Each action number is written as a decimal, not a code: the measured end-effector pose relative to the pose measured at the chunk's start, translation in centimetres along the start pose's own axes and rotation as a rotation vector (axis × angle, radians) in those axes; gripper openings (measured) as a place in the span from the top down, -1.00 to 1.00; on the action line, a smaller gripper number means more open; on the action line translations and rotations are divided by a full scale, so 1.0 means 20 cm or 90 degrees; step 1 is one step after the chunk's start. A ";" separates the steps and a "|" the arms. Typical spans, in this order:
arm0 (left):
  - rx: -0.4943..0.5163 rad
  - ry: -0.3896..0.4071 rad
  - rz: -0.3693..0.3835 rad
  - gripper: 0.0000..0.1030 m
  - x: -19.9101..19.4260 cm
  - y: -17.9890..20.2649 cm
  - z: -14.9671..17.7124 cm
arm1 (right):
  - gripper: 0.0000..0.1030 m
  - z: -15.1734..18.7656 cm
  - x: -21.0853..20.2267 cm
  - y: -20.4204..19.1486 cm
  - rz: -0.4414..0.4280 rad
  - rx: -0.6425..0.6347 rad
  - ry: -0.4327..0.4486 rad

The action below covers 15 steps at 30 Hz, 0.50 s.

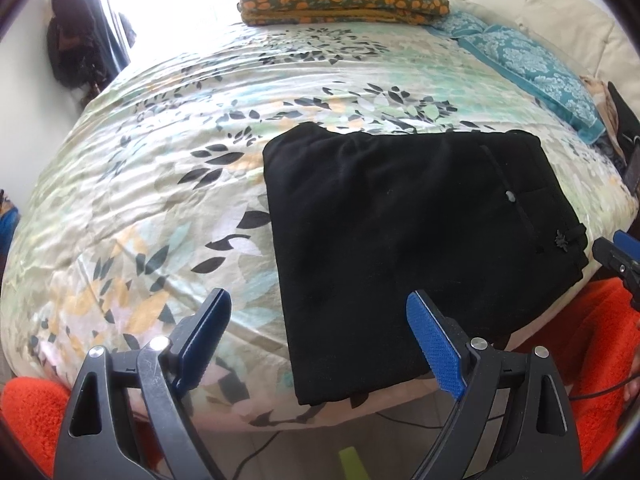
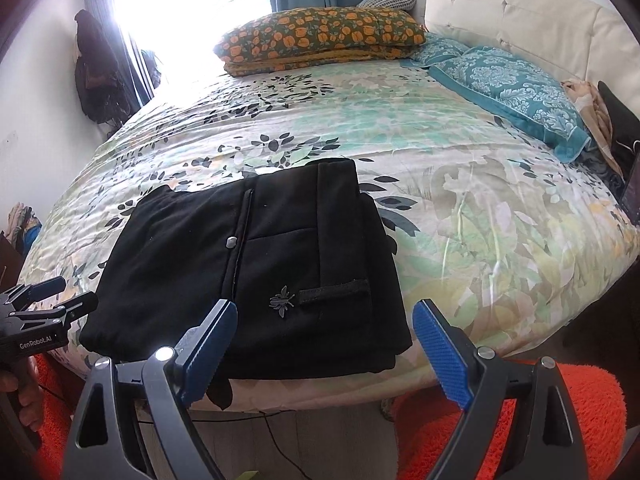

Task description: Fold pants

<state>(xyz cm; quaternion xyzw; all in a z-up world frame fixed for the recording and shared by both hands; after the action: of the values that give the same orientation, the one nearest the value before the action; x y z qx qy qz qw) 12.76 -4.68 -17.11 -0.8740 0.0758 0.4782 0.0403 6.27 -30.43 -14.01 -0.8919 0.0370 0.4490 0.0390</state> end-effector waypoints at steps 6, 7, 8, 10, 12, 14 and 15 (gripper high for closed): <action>-0.003 -0.010 0.022 -0.77 0.02 -0.05 -0.05 | -0.73 -0.02 0.03 0.05 -0.030 0.018 -0.010; -0.020 -0.005 0.032 -0.77 0.02 -0.09 -0.08 | -0.73 -0.05 0.01 0.09 -0.039 0.031 -0.004; -0.041 -0.003 0.048 -0.77 0.01 -0.14 -0.11 | -0.73 -0.09 0.00 0.16 -0.036 0.051 0.007; -0.084 -0.008 0.089 -0.77 0.03 -0.22 -0.16 | -0.74 -0.16 -0.02 0.29 -0.045 0.092 0.026; -0.108 -0.039 0.128 -0.77 0.10 -0.25 -0.19 | -0.88 -0.22 0.03 0.40 -0.097 0.128 0.005; -0.099 -0.095 0.170 -0.77 0.21 -0.22 -0.18 | -0.90 -0.23 0.17 0.44 -0.165 0.148 -0.077; -0.097 -0.117 0.173 -0.77 0.27 -0.21 -0.16 | -0.90 -0.22 0.24 0.44 -0.191 0.152 -0.115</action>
<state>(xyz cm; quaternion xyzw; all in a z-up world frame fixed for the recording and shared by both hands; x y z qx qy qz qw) 19.09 -1.49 -19.97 -0.8089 0.1527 0.5615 -0.0839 11.76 -39.86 -15.63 -0.8327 -0.0473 0.5086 0.2138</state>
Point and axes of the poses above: each gripper's, at about its wrist camera, not at the fingertips, and x roughly the way its jaws point, y to its right, z to its underside, the point moved 6 cm from there along x, roughly the way its jaws point, and after that the axes turned 4 degrees about -x, right-handed, at the moved point
